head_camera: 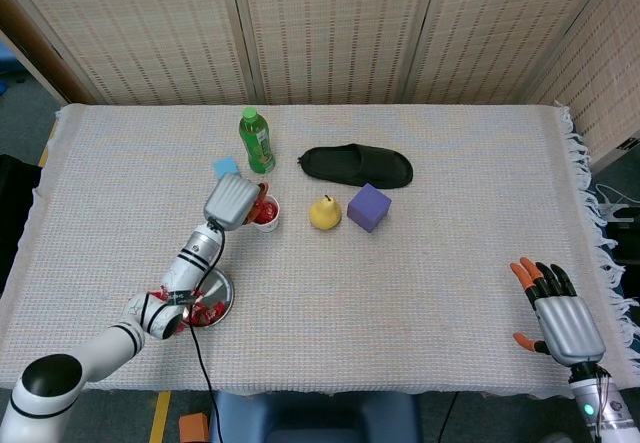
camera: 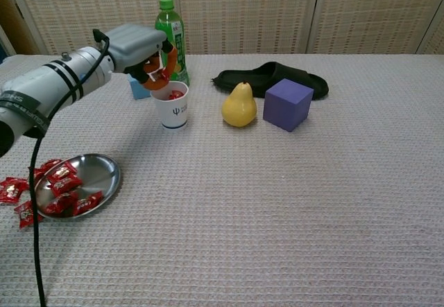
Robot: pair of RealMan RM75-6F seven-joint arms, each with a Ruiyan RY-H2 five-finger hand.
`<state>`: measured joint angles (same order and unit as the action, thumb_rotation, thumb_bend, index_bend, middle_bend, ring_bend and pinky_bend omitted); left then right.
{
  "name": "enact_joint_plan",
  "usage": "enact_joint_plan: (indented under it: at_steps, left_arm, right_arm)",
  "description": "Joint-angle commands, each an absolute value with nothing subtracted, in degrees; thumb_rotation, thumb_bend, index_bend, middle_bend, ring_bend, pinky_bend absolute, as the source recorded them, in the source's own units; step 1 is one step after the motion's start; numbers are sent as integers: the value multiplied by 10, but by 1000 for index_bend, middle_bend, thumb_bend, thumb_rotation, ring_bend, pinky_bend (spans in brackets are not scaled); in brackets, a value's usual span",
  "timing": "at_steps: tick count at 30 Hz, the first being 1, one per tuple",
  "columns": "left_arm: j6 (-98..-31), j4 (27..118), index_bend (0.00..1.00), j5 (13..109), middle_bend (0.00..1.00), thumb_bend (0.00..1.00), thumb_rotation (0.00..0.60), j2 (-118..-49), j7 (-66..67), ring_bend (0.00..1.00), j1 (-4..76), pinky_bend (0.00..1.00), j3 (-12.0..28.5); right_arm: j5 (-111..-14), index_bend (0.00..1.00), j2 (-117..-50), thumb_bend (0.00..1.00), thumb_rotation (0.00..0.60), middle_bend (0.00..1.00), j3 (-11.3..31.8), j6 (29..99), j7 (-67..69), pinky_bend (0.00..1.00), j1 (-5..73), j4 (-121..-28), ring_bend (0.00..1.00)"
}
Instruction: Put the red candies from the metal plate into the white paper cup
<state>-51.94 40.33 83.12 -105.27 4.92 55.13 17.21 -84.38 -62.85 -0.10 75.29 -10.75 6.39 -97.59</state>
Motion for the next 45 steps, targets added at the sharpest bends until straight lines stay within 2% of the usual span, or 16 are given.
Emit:
enact_joint_plan:
  at_steps: [1, 6, 12, 14, 19, 22, 26, 29, 36, 45]
  left_arm:
    - [-518, 395, 564, 827, 962, 388, 600, -1060, 50, 967, 557, 1000, 166]
    - [-521, 395, 504, 819, 960, 387, 600, -1065, 63, 968, 560, 1000, 158]
    - [-523, 410, 235, 803, 955, 388, 600, -1058, 77, 967, 556, 1000, 154]
    - [-530, 429, 191, 803, 954, 388, 600, -1050, 80, 967, 551, 1000, 151]
    - [-561, 509, 168, 803, 954, 389, 600, -1017, 91, 967, 524, 1000, 138]
    - [-601, 615, 165, 810, 954, 389, 600, -970, 91, 967, 481, 1000, 117]
    - [-653, 774, 161, 809, 955, 390, 600, -888, 110, 968, 399, 1000, 64]
    - [-685, 836, 160, 807, 955, 389, 600, -849, 123, 968, 345, 1000, 21]
    - [-756, 851, 158, 802, 955, 388, 600, -815, 115, 968, 248, 1000, -35]
    - [-745, 822, 108, 795, 951, 387, 600, -813, 118, 967, 204, 1000, -61]
  right_arm:
    - [-845, 0, -628, 46, 600, 0, -1, 754, -107, 0, 64, -976, 0]
    - [-846, 0, -626, 46, 600, 0, -2, 755, -103, 0, 64, -976, 0]
    - [-854, 0, -625, 47, 600, 0, -6, 763, -99, 0, 61, -977, 0]
    - [-855, 0, -625, 47, 600, 0, -7, 765, -99, 0, 60, -977, 0]
    - [-864, 0, -624, 47, 600, 0, -11, 769, -97, 0, 59, -979, 0]
    - [-874, 0, -622, 47, 600, 0, -15, 772, -93, 0, 58, -979, 0]
    - [-892, 0, -617, 47, 600, 0, -23, 776, -84, 0, 57, -979, 0]
    - [-910, 0, -614, 47, 600, 0, -30, 782, -77, 0, 55, -979, 0]
    - [-950, 0, -611, 47, 600, 0, -47, 793, -69, 0, 52, -979, 0]
    - [-992, 0, -610, 46, 600, 0, -62, 817, -68, 0, 43, -975, 0]
